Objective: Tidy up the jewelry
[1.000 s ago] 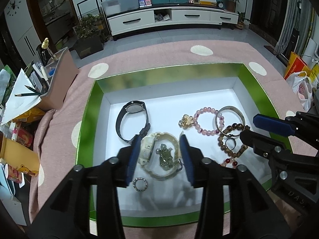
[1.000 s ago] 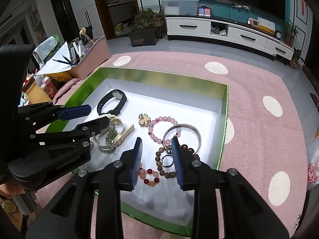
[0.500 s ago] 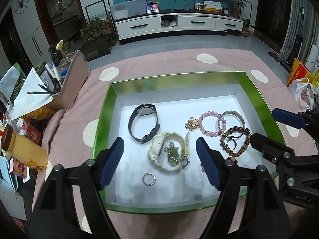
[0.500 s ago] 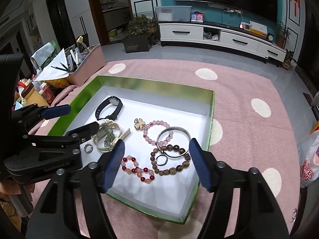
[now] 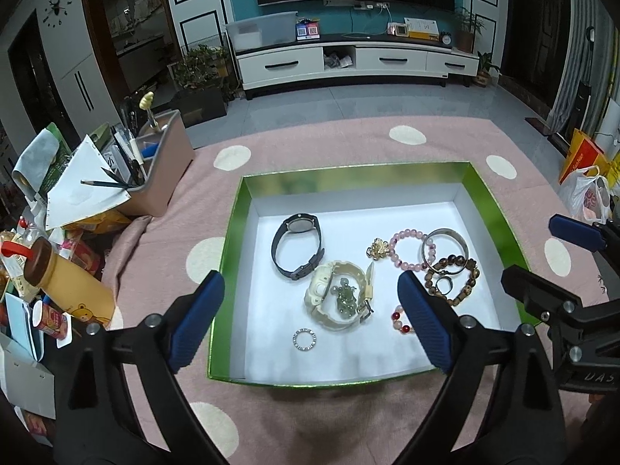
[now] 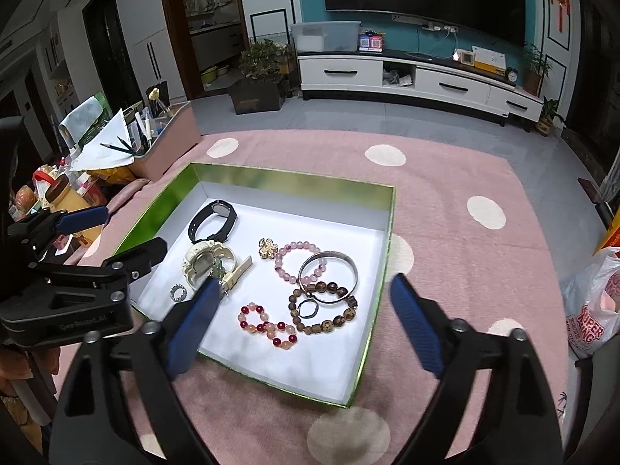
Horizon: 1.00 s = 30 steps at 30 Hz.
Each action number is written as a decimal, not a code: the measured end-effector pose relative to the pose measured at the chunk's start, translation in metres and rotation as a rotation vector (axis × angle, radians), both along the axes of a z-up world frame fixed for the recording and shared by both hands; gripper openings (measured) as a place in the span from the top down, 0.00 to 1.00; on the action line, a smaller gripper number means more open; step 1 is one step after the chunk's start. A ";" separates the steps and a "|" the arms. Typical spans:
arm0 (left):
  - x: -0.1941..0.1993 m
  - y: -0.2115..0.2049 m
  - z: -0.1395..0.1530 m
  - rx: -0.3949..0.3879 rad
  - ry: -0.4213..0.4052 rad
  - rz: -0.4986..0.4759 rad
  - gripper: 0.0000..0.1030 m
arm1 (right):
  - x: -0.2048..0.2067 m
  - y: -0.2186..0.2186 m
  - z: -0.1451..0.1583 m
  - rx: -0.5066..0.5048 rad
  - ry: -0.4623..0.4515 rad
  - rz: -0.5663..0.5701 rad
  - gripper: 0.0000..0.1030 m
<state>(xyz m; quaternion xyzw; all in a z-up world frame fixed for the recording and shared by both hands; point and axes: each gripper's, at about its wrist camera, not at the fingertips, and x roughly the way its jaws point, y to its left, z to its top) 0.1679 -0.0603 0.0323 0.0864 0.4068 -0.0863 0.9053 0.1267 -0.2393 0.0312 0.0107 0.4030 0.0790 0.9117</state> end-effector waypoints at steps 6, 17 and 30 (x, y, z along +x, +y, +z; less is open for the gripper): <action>-0.009 0.005 0.012 -0.013 -0.014 0.005 0.06 | -0.011 0.004 0.013 -0.024 -0.018 -0.009 0.04; -0.026 0.007 0.032 -0.017 -0.032 0.009 0.02 | -0.024 0.012 0.030 -0.056 -0.053 -0.027 0.01; -0.028 0.007 0.044 0.015 -0.008 0.050 0.02 | -0.026 0.016 0.047 -0.064 -0.071 -0.033 0.01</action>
